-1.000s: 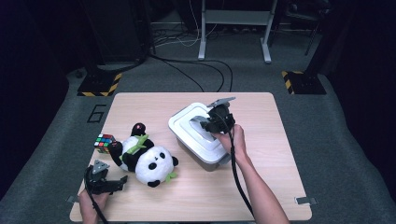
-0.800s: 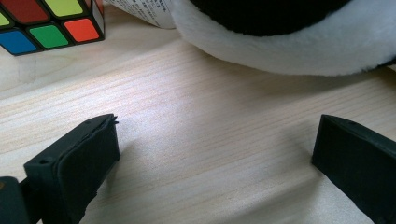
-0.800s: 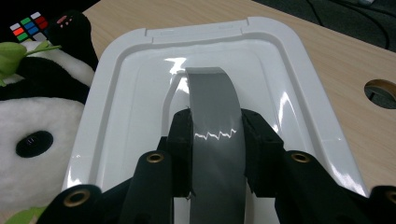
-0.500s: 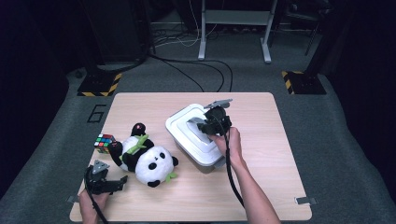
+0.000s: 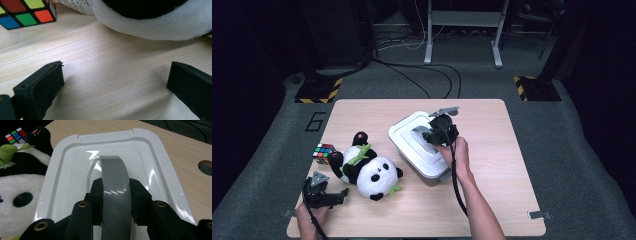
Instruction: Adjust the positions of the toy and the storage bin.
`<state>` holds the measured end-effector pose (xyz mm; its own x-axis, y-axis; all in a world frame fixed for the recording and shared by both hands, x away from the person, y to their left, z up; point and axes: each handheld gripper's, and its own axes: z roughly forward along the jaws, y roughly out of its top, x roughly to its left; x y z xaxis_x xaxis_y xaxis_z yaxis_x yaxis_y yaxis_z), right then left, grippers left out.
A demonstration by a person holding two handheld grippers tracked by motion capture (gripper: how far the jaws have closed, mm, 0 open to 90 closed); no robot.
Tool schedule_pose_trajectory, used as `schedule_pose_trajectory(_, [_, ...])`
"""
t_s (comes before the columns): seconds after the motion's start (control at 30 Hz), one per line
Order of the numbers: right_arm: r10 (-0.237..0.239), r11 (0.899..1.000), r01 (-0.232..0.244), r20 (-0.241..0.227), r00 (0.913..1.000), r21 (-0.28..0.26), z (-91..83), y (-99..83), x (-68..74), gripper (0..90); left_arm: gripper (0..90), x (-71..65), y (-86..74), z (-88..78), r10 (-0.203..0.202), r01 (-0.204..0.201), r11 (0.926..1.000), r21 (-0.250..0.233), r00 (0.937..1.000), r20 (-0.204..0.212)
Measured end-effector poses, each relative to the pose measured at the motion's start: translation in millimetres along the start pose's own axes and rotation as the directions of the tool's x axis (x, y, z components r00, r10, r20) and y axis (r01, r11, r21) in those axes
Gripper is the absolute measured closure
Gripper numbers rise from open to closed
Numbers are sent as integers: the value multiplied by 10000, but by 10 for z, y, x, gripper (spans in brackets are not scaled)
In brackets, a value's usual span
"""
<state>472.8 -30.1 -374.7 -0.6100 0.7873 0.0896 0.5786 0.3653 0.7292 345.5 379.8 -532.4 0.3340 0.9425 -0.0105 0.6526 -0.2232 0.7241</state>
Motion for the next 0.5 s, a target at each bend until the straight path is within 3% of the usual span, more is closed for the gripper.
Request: schedule_pose_trajectory(0.5, [-19, 10000, 19, 43, 10000, -53, 1, -7, 6, 672, 5, 4, 1, -3, 99, -98, 9999, 21, 9999, -34])
